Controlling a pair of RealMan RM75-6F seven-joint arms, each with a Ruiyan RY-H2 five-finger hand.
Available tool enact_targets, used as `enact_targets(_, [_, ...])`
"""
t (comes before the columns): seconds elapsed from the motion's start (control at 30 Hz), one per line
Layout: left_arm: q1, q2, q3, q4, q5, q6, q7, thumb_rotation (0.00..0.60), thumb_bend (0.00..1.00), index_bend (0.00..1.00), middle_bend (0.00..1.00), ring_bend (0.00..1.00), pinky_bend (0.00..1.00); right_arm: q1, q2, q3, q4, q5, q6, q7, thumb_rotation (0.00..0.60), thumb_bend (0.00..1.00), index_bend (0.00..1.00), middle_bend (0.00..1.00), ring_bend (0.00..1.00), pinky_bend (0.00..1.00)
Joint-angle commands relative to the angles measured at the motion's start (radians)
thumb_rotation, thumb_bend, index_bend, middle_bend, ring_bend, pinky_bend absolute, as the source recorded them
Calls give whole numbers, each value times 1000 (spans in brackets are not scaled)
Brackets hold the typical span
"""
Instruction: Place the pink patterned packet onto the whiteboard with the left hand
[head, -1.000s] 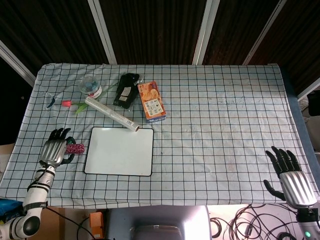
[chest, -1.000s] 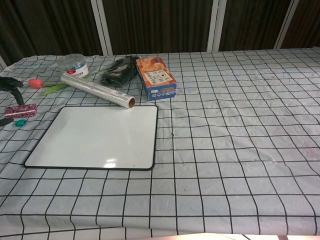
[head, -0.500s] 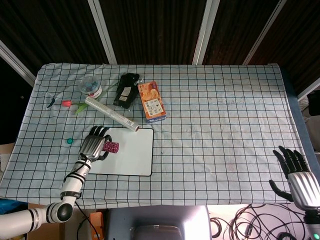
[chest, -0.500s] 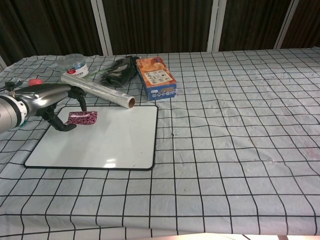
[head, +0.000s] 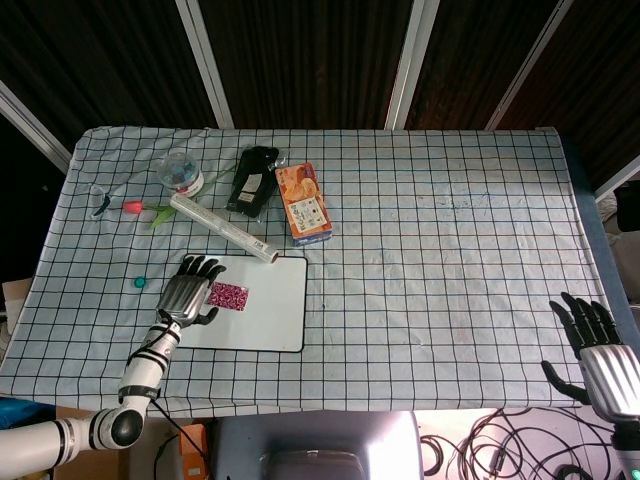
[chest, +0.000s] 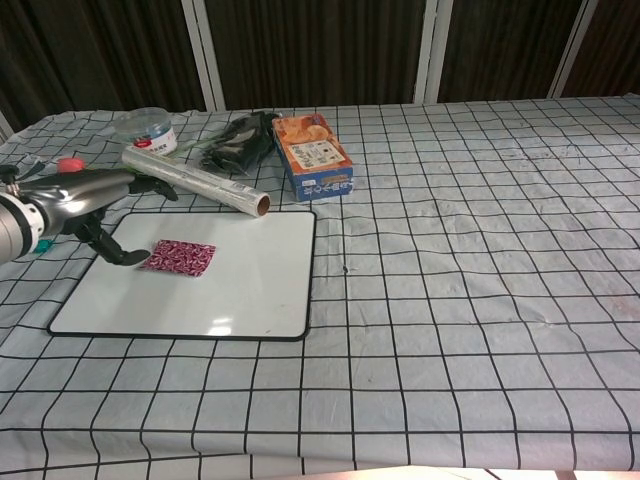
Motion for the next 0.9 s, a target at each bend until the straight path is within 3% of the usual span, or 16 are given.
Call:
enact_targets(0.03, [23,23,2,28,23,69,1,600,331,247,92,1,45,-2,0,1,0,0,4,0,600,255,0,0,0,0])
enact_targets(0.17, [45,22,-13,138,-43,80,-13,600,358,329,95,4,55,-3,0,1,0,-1,6,1,600,255,0,0,0,0])
enact_targets(0.33, [59,12,-12,282,-153,-29,-48,600,360,354,96,5,56,-1,-4,0,-1,-3,1,-11,600,255,0,0,0,0])
enact_targets(0.53, [61,-38,-5,441,-175,-122,-99,600,359,379,95,6,56,5,-10,2,-7,0,-11,-30,600,255,0,0,0,0])
enact_targets(0.9, [55,-73,-11,504,-140,-157,-137,600,358,377,95,6,56,9,-12,3,-13,5,-21,-42,600,255,0,0,0,0])
